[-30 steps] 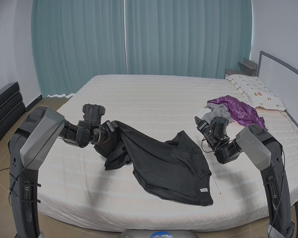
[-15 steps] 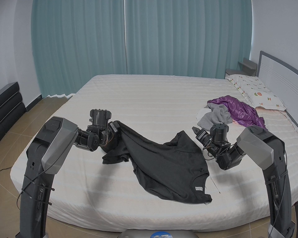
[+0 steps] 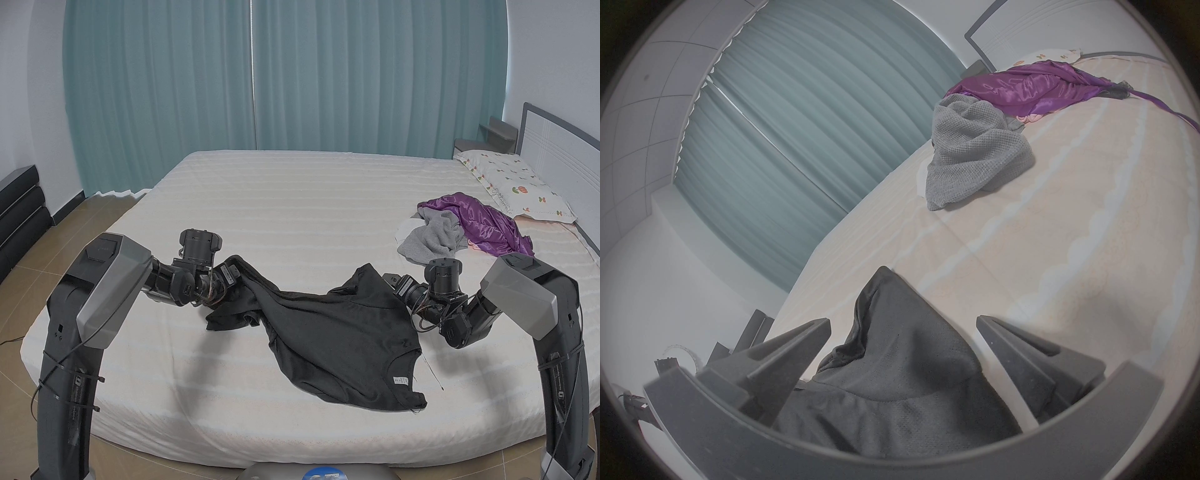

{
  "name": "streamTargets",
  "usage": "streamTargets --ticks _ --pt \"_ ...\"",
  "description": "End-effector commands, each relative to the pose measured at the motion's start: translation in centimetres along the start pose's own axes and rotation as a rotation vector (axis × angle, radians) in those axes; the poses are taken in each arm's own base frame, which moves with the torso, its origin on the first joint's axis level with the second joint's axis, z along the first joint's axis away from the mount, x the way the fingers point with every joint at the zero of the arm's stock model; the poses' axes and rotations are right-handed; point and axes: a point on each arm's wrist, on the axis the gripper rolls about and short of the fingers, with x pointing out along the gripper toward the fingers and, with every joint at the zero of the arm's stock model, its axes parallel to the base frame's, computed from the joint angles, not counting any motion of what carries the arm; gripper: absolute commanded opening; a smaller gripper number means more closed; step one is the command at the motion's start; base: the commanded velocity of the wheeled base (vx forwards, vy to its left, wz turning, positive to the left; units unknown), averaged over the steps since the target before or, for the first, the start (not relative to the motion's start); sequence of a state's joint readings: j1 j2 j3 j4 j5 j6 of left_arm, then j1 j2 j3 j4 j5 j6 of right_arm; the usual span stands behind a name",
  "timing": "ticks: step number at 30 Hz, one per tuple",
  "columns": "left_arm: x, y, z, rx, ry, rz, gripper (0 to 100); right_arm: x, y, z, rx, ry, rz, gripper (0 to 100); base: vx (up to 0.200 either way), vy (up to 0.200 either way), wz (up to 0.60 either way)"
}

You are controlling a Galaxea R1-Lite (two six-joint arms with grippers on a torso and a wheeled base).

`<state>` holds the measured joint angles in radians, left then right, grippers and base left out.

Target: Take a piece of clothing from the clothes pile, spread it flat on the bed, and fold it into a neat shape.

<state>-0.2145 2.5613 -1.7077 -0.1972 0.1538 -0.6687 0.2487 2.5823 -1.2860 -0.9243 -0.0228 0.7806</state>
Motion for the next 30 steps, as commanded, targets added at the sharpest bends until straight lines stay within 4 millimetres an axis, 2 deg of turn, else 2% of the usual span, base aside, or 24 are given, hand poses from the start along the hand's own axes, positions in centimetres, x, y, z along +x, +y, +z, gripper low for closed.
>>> streamTargets --ticks 1,4,8,12,25,26,30 --pt "-4.8 1.4 2.4 -0.034 0.092 -0.082 100 0.0 -0.2 0.4 0.003 0.039 0.016 100 0.000 0.000 0.00" --pt "-5.9 2.3 2.8 -0.059 0.104 -0.073 100 0.1 -0.4 0.5 0.005 0.050 0.025 100 0.000 0.000 0.00" --pt "-7.7 4.2 2.0 -0.110 0.163 -0.055 100 0.7 -0.5 0.9 0.007 0.055 0.031 100 0.000 0.000 0.00" --pt "-9.5 5.1 1.2 -0.177 0.237 -0.092 100 1.3 -0.8 1.0 0.009 0.066 0.014 100 0.000 0.000 0.00" --pt "-9.4 5.6 -0.4 -0.391 0.247 -0.091 100 2.1 -2.0 -0.8 0.002 0.127 -0.009 100 0.000 0.000 0.00" --pt "-9.4 5.6 -0.5 -0.404 0.248 -0.088 100 2.1 -2.1 -1.0 0.000 0.140 -0.019 0 0.000 0.000 0.00" --pt "-9.1 5.6 -0.9 -0.425 0.259 -0.079 100 2.1 -2.2 -1.1 0.000 0.150 -0.031 0 0.000 0.000 0.00"
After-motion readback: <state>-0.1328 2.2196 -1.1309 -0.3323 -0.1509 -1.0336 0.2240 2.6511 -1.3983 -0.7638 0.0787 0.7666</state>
